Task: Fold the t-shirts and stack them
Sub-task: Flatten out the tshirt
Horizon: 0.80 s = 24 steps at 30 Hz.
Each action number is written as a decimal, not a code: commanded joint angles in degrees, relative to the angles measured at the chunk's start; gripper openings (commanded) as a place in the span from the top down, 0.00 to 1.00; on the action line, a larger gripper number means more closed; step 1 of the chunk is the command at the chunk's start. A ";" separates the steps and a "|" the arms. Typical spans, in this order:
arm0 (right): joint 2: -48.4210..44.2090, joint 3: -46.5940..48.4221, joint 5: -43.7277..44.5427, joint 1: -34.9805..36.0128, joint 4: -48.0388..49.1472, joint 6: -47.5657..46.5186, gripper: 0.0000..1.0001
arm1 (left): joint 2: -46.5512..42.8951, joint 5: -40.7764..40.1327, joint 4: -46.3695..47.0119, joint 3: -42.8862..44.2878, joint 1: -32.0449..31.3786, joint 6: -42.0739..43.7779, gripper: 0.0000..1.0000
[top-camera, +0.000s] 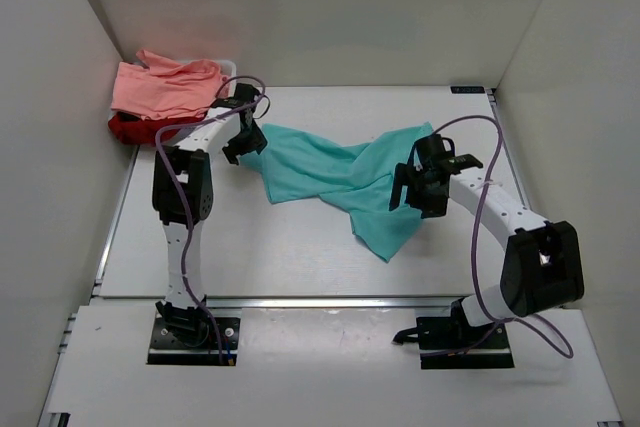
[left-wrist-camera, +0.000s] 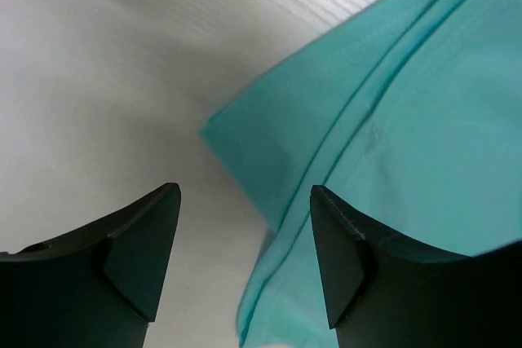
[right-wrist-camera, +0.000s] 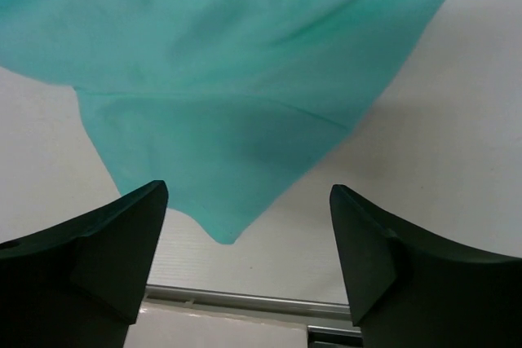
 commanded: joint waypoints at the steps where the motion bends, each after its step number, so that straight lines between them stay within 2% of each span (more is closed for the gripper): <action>1: -4.64 -3.70 -1.08 1.04 3.14 2.36 0.19 | 2.94 -3.89 1.63 3.30 -0.25 1.02 0.25; 3: -4.73 -5.12 -0.99 1.57 2.80 2.19 0.18 | 4.97 -4.60 1.63 4.97 -0.08 1.29 0.31; 6: -5.69 -6.43 -0.82 1.92 2.80 2.72 0.17 | 8.83 -5.48 -0.03 8.04 -0.34 1.37 0.51; 8: -5.70 -6.79 -0.81 1.92 2.71 2.46 0.17 | 10.85 -5.74 -2.22 9.98 0.10 0.85 0.54; 9: -5.44 -7.31 -0.90 1.66 2.62 2.54 0.17 | 11.65 -5.74 -3.28 11.12 -0.16 0.93 0.63; 10: -5.43 -7.75 -1.34 1.91 2.53 2.89 0.17 | 12.00 -5.31 -3.72 11.48 -0.16 0.93 0.77; 11: -5.70 -8.36 -1.52 1.74 2.79 2.37 0.17 | 12.27 -5.39 -4.25 11.22 -0.60 1.02 0.86; 12: -5.18 -8.63 -1.52 1.92 3.14 2.89 0.16 | 12.18 -5.39 -4.34 11.22 -0.52 1.11 1.00; 18: -3.16 -12.85 0.85 10.95 5.87 5.35 0.12 | 6.13 -3.98 -0.83 4.19 -1.39 2.34 1.00; 24: 2.64 -15.67 2.17 15.45 12.37 8.43 0.13 | 0.59 -3.90 1.37 -2.57 -1.48 2.69 1.00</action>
